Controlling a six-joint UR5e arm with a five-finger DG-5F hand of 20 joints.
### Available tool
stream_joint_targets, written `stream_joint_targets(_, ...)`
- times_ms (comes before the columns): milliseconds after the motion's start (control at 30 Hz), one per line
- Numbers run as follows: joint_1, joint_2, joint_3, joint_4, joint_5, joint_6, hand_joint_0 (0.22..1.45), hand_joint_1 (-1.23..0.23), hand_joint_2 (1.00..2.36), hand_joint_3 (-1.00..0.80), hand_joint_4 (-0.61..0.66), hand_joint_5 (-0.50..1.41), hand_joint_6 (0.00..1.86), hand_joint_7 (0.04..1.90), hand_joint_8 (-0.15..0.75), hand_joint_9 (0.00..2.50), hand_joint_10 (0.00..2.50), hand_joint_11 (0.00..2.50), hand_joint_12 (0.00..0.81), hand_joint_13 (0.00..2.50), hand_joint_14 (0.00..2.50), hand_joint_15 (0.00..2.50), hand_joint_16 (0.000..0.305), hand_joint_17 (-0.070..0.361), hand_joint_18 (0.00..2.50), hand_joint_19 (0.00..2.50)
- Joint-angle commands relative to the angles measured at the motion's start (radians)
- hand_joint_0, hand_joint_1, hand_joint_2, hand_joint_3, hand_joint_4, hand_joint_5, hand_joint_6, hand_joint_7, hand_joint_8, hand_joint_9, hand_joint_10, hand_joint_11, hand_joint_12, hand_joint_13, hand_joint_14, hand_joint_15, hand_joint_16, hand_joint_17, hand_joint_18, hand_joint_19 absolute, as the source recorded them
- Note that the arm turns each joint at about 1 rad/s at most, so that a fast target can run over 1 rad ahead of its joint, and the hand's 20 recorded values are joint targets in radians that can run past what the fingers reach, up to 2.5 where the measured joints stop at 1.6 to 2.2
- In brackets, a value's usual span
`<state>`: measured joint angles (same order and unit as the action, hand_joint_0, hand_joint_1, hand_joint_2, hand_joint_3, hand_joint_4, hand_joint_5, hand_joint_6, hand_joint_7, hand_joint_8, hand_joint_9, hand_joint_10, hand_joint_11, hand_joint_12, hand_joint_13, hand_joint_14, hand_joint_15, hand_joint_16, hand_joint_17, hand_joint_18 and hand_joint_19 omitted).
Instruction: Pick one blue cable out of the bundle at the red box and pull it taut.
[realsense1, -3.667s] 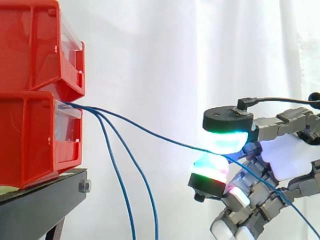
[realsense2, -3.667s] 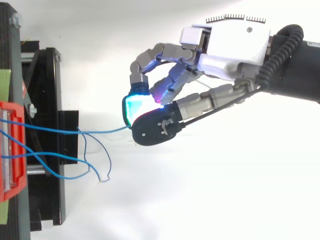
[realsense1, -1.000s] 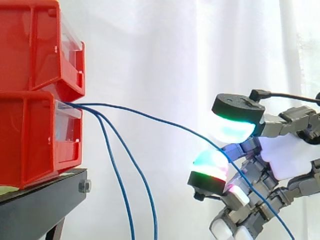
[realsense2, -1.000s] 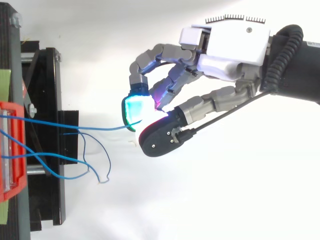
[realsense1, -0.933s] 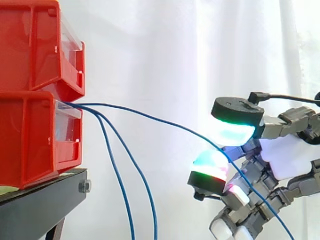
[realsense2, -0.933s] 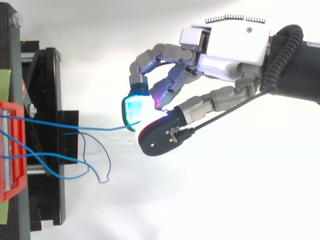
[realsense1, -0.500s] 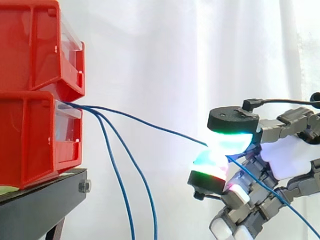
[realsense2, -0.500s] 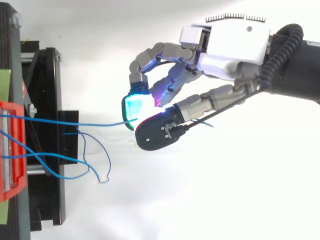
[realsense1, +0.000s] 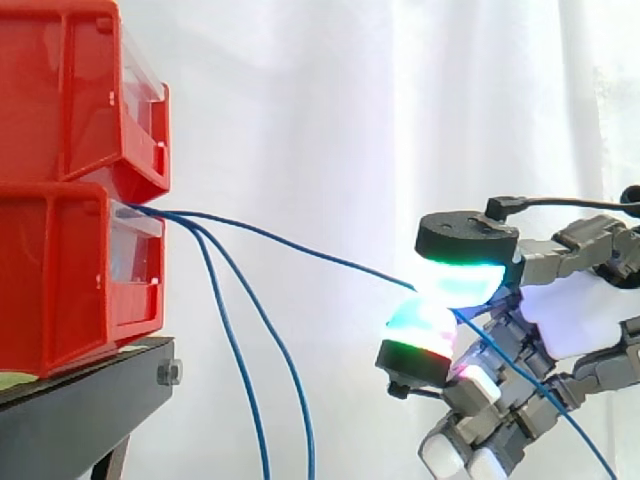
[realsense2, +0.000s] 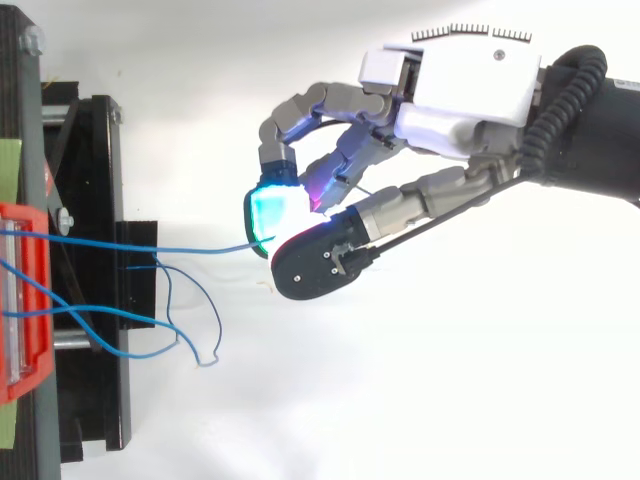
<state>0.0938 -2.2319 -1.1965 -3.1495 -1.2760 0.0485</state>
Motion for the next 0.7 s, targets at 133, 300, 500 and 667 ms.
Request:
stream_joint_targets(133,0.000,0.000,0.000,0.000,0.000,0.001,0.62,-0.75,1.01,-0.32,0.12,-0.12,0.91,1.17,0.340,0.98,0.02,1.04,0.361,0.74,0.02,0.53,0.048,0.109,0.63,0.49)
stream_joint_targets(300,0.000,0.000,0.000,0.000,-0.002,0.001,0.57,-0.74,1.00,-0.50,0.13,-0.12,0.90,1.16,0.346,0.97,0.02,1.04,0.366,0.74,0.02,0.52,0.050,0.111,0.63,0.50)
stream_joint_targets(500,0.000,0.000,0.000,0.000,-0.002,0.001,0.61,-0.70,1.01,-0.41,0.12,-0.12,0.90,1.16,0.342,0.97,0.02,1.04,0.362,0.73,0.02,0.53,0.049,0.110,0.62,0.51)
stream_joint_targets(667,0.000,0.000,0.000,0.000,-0.002,0.001,0.63,-0.76,1.01,-0.26,0.12,-0.12,0.91,1.17,0.341,0.97,0.02,1.07,0.361,0.74,0.02,0.52,0.049,0.109,0.63,0.50)
